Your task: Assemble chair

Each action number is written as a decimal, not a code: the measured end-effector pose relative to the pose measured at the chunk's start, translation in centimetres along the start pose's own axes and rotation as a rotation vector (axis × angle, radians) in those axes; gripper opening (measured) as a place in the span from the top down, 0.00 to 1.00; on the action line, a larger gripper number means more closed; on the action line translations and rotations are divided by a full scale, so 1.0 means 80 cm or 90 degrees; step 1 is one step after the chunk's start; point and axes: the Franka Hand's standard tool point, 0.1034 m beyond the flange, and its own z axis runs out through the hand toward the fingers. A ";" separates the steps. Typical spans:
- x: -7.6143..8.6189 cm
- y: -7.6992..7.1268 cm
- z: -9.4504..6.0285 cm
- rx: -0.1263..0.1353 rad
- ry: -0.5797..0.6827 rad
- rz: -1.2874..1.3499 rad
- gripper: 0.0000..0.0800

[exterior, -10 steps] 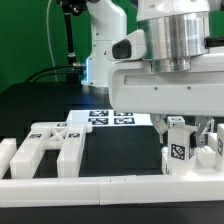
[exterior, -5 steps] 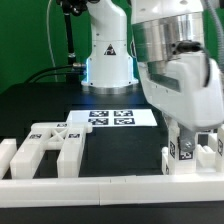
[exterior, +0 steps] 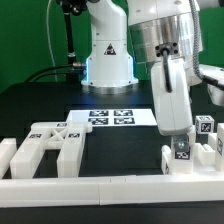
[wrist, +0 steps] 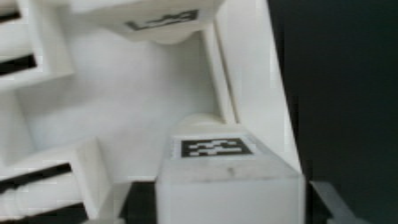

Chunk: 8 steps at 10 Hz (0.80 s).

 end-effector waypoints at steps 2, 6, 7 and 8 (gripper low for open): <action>0.000 0.001 0.000 0.016 -0.010 0.164 0.64; -0.008 0.003 -0.001 0.022 -0.008 0.040 0.40; -0.010 0.004 0.000 0.018 -0.006 -0.085 0.24; -0.014 0.008 0.001 0.012 -0.008 -0.176 0.24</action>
Offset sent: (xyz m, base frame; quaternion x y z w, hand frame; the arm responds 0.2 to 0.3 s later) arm 0.0000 0.0000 0.0000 0.0000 0.0000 0.0000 1.0000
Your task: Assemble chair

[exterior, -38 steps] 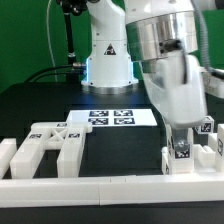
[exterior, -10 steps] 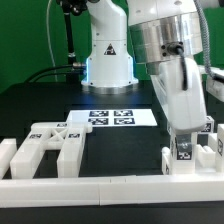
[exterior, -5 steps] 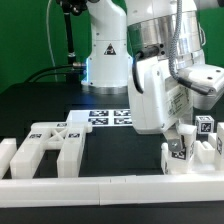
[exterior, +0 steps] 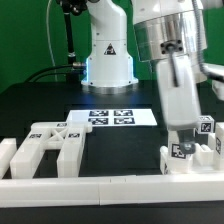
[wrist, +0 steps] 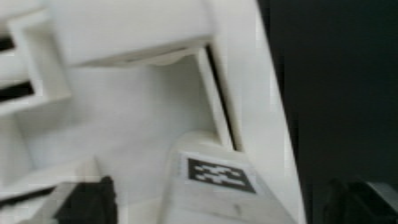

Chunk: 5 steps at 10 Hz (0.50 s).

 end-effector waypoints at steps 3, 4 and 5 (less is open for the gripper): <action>0.000 0.003 0.002 -0.007 0.002 -0.129 0.19; 0.001 0.003 0.002 -0.007 0.002 -0.192 0.19; 0.001 0.002 0.002 -0.007 0.002 -0.239 0.19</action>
Offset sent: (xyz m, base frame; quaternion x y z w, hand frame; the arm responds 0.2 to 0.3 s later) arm 0.0000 0.0000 0.0000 0.0000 0.0000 -0.1938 0.9810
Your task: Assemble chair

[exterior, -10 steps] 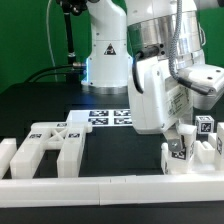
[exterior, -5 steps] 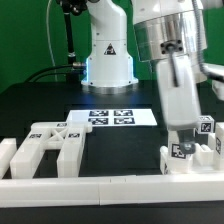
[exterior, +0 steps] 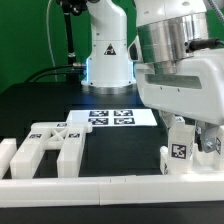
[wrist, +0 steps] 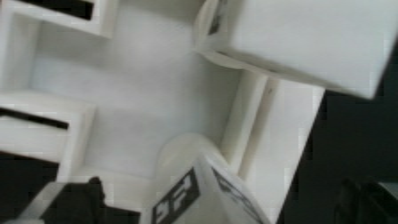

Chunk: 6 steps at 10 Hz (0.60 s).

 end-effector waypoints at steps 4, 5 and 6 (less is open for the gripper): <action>0.002 -0.003 -0.003 -0.037 0.016 -0.208 0.23; 0.001 -0.003 -0.003 -0.036 0.017 -0.183 0.23; 0.001 -0.003 -0.003 -0.036 0.017 -0.149 0.46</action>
Offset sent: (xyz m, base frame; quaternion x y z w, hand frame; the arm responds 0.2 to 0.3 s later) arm 0.0000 0.0000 0.0000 0.0000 0.0000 0.0650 0.9979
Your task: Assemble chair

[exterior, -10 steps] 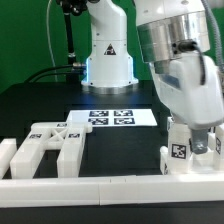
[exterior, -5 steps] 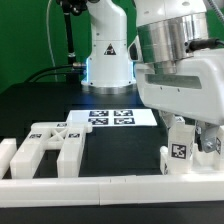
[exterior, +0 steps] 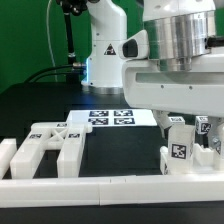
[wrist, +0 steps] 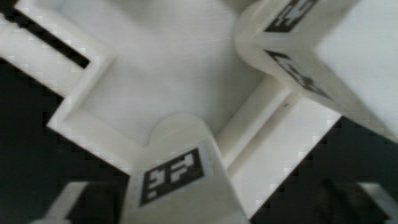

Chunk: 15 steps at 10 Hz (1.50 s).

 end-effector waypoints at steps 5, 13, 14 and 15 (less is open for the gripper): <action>-0.002 -0.002 -0.003 0.000 -0.007 0.357 0.64; -0.001 0.005 0.004 0.000 -0.003 0.594 0.47; -0.001 0.004 0.003 0.001 -0.004 0.594 0.27; -0.003 -0.003 -0.007 0.010 -0.006 0.585 0.21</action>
Offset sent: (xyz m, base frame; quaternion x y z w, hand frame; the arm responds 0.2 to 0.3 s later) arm 0.0068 -0.0086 0.0156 -0.0267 0.0283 0.3257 0.9447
